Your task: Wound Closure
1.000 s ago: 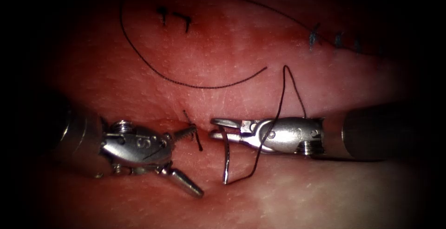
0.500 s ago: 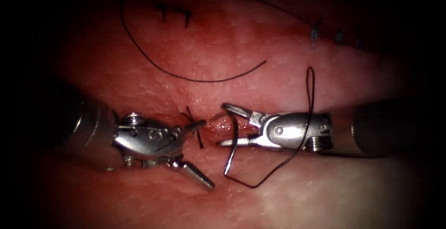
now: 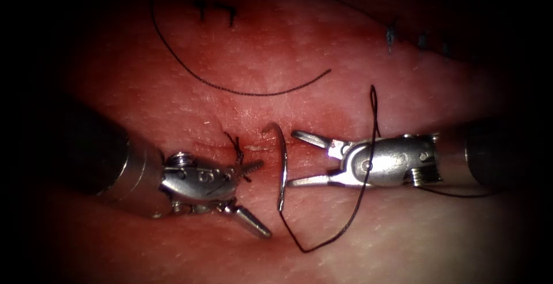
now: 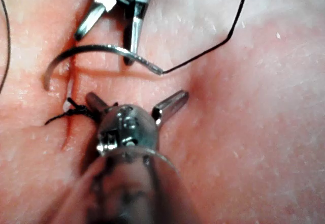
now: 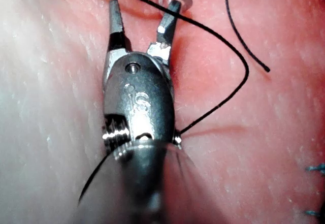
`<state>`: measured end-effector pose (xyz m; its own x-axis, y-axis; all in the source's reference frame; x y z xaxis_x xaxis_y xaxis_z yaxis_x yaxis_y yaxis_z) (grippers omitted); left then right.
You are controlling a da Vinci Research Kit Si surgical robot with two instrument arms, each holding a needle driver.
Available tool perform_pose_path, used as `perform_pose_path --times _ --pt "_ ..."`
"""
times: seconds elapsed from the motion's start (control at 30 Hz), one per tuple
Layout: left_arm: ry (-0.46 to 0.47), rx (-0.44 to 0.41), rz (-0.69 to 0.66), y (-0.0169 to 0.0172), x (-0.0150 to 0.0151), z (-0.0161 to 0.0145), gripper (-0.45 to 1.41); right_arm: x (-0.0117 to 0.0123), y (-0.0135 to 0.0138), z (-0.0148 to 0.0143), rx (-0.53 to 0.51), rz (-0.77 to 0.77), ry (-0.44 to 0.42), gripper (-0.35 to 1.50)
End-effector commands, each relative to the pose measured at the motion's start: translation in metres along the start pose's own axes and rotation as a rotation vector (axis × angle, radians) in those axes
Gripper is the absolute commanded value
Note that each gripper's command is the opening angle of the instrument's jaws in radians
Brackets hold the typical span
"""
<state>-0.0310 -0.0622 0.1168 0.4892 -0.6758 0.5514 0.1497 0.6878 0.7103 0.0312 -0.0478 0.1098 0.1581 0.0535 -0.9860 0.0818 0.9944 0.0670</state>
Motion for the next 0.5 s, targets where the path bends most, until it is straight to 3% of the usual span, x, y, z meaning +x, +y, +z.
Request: perform_pose_path --times 0.03,0.5 --pt "0.003 0.003 -0.002 -0.0005 0.0009 0.0008 0.99 -0.0004 -0.0003 0.0009 -0.004 0.001 0.003 1.31" --pt "0.014 -0.005 -0.072 0.0027 0.0061 0.0026 0.99 0.0002 0.0002 0.0005 -0.084 -0.066 0.018 1.21"
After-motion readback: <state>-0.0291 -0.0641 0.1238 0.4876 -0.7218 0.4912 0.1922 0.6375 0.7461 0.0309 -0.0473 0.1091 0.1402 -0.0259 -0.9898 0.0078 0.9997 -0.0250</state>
